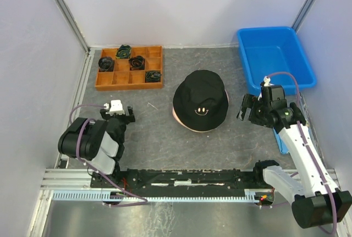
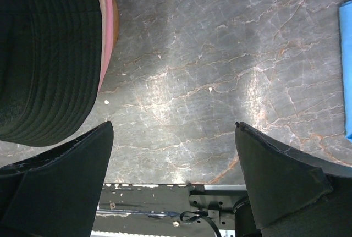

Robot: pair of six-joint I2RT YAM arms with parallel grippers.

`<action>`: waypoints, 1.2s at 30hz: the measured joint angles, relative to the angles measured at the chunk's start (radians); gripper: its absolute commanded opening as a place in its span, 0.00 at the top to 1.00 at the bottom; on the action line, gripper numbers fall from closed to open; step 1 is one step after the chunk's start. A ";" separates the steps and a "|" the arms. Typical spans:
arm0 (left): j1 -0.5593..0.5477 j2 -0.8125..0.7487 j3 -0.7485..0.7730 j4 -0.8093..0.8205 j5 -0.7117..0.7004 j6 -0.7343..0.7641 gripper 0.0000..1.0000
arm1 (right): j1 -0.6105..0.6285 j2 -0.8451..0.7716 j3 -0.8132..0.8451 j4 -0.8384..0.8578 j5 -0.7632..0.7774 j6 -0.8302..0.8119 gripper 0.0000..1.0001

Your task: Stack the hats

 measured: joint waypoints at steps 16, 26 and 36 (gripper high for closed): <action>0.060 -0.043 0.089 -0.024 0.190 0.006 0.01 | 0.002 -0.212 -0.529 0.639 0.145 -0.079 0.01; 0.060 -0.043 0.092 -0.063 0.193 0.006 0.01 | 0.002 -0.072 -0.598 1.023 0.333 -0.262 0.01; 0.060 -0.044 0.102 -0.085 0.187 0.006 0.01 | 0.002 0.276 -0.669 1.555 0.332 -0.424 0.01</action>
